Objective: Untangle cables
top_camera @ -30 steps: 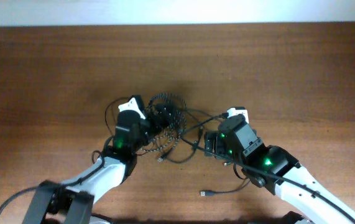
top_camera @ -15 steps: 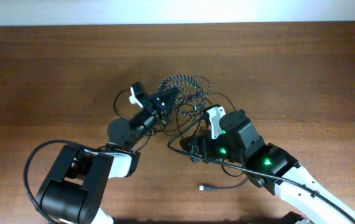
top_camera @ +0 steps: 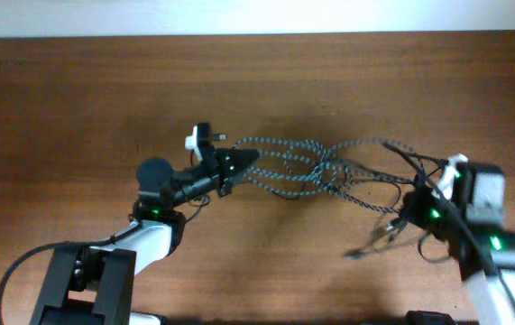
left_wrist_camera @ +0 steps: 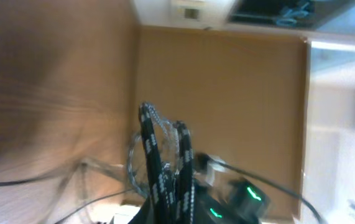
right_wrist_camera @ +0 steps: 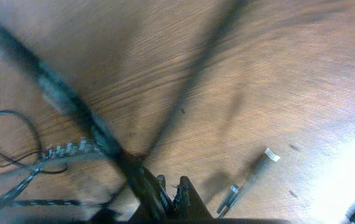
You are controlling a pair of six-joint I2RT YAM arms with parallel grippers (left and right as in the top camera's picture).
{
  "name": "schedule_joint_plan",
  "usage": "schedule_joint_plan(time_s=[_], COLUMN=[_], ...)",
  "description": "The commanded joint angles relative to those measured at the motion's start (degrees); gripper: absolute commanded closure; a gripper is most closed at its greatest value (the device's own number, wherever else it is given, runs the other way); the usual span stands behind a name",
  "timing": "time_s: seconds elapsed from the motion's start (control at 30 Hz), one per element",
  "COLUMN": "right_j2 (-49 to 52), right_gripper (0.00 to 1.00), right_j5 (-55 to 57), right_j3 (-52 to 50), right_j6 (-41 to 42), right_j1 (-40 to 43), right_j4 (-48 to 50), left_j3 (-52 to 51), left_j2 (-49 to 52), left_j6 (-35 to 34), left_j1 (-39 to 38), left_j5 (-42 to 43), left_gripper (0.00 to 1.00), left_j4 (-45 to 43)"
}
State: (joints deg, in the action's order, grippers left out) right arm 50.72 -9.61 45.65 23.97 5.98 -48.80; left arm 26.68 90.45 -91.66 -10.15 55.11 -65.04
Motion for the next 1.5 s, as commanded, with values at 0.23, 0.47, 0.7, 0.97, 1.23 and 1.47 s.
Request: schedule_joint_plan(time_s=[0.23, 0.47, 0.7, 0.97, 1.23, 1.47], right_j2=[-17.7, -10.1, -1.8, -1.4, -1.4, 12.7], right_gripper=[0.52, 0.42, 0.41, 0.41, 0.42, 0.42], right_j5=[-21.7, -21.7, -39.1, -55.2, -74.7, -38.6], right_j3=[0.0, 0.0, 0.0, 0.0, 0.0, 0.0], right_j6=[1.9, 1.9, -14.3, -18.2, -34.7, 14.3], right_j1=[3.1, 3.1, 3.0, 3.0, -9.7, -9.7], right_j4=[10.4, 3.9, -3.3, 3.7, 19.3, 34.4], left_j3=[-0.3, -0.3, -0.3, -0.2, -0.2, -0.2], left_j2=[0.2, 0.2, 0.2, -14.4, -15.8, -15.8], left_j6=[30.9, 30.9, -22.4, -22.3, 55.2, 66.9], left_j1=[4.0, -23.5, -15.4, -15.5, -12.3, -11.1], left_j5=[-11.0, -45.3, -31.0, -21.6, 2.1, 2.8], left_gripper=[0.01, 0.57, 1.0, 1.0, 1.0, 1.0], left_j4=[37.7, 32.7, -1.9, -25.9, -5.7, 4.7])
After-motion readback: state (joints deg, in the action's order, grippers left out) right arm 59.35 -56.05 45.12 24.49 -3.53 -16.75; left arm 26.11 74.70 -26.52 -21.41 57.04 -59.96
